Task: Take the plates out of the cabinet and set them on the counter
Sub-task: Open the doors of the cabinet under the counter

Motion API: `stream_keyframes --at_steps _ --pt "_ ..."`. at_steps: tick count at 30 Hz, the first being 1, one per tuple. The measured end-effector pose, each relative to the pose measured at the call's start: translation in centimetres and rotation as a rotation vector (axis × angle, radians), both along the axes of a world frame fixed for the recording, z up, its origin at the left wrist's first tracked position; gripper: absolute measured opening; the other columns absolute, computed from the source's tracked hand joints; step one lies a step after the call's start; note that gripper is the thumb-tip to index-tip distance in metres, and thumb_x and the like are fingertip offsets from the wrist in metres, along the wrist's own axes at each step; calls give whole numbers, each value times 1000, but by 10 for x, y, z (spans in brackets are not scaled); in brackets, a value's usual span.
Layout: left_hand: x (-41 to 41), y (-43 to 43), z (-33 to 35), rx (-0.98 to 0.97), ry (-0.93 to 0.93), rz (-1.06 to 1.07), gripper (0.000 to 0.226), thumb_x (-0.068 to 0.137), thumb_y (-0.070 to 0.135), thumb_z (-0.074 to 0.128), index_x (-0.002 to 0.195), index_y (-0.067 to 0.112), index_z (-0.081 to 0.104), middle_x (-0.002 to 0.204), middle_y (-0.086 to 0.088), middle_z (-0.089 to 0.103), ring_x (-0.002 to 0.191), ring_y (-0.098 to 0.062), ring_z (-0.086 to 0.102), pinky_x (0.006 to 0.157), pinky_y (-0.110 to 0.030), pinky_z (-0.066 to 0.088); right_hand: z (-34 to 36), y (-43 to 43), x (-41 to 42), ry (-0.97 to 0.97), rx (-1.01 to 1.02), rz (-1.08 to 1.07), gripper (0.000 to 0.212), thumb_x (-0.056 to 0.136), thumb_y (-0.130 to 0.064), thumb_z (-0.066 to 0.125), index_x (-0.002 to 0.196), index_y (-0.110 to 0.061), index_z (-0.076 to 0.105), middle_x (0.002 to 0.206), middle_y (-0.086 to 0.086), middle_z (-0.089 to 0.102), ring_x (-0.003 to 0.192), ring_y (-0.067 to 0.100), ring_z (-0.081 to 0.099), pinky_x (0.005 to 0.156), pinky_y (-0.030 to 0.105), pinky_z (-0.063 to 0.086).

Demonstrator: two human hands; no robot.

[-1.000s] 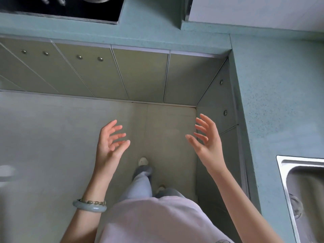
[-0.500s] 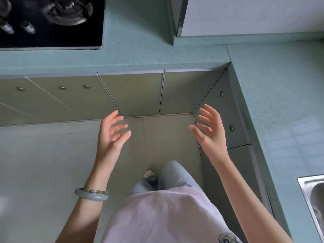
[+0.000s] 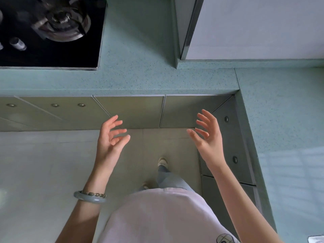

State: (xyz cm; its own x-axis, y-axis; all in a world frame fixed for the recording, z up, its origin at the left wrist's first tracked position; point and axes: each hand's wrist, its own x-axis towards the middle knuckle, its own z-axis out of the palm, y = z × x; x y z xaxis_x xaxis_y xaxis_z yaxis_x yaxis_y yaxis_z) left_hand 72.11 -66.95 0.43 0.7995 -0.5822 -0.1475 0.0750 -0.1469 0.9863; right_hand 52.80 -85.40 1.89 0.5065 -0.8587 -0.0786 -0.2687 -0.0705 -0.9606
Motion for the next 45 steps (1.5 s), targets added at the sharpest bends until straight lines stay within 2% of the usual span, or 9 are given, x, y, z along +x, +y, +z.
stream_keyframes --at_steps 6,13,20,23,28,38,42,45 --pt "22 -44 -1 -5 -19 81 61 75 8 64 133 19 46 123 2 55 98 -11 62 80 -16 48 -6 -54 27 40 -5 77 64 79 -17 73 135 -25 44 131 -6 55 117 3 54 95 36 51" --pt "38 -58 -8 35 13 112 62 75 10 63 134 17 45 125 -1 54 97 -7 62 80 -15 49 -14 -75 52 72 9 94 65 77 -22 73 134 -31 43 128 -17 54 117 4 54 95 34 51" --pt "72 -60 -11 49 12 39 61 75 9 62 132 20 46 125 -2 54 98 -11 61 79 -15 48 -24 -65 65 108 1 22 64 79 -15 73 135 -25 43 130 -9 54 117 3 54 95 36 51" --pt "85 -58 -16 63 12 -7 61 75 9 62 133 19 45 127 -4 53 97 -8 61 79 -14 47 -28 -58 71 126 0 -7 64 79 -17 73 135 -27 43 130 -7 55 116 2 54 94 35 52" --pt "98 -56 -25 96 -14 -66 62 76 9 62 134 16 44 129 -7 52 102 -14 60 81 -14 47 -35 -50 76 139 22 -3 64 80 -19 73 134 -30 42 132 -6 54 116 1 54 94 32 51" --pt "61 -50 -66 136 41 -56 63 74 10 63 133 18 44 125 -2 53 100 -10 60 82 -17 47 -64 -46 56 131 64 -4 66 77 -22 72 137 -22 42 133 -3 53 117 8 55 96 36 50" --pt "40 -58 -87 139 6 -34 62 73 10 63 130 22 44 122 1 54 97 -8 59 81 -19 47 -90 -49 43 99 55 -15 66 76 -22 72 135 -22 43 132 -4 54 115 5 56 93 32 52" --pt "37 -65 -100 110 -35 -18 60 74 9 64 129 23 45 122 1 53 98 -9 60 81 -18 46 -110 -53 42 64 35 -14 66 78 -20 73 136 -20 42 132 -2 54 115 7 56 94 35 52"
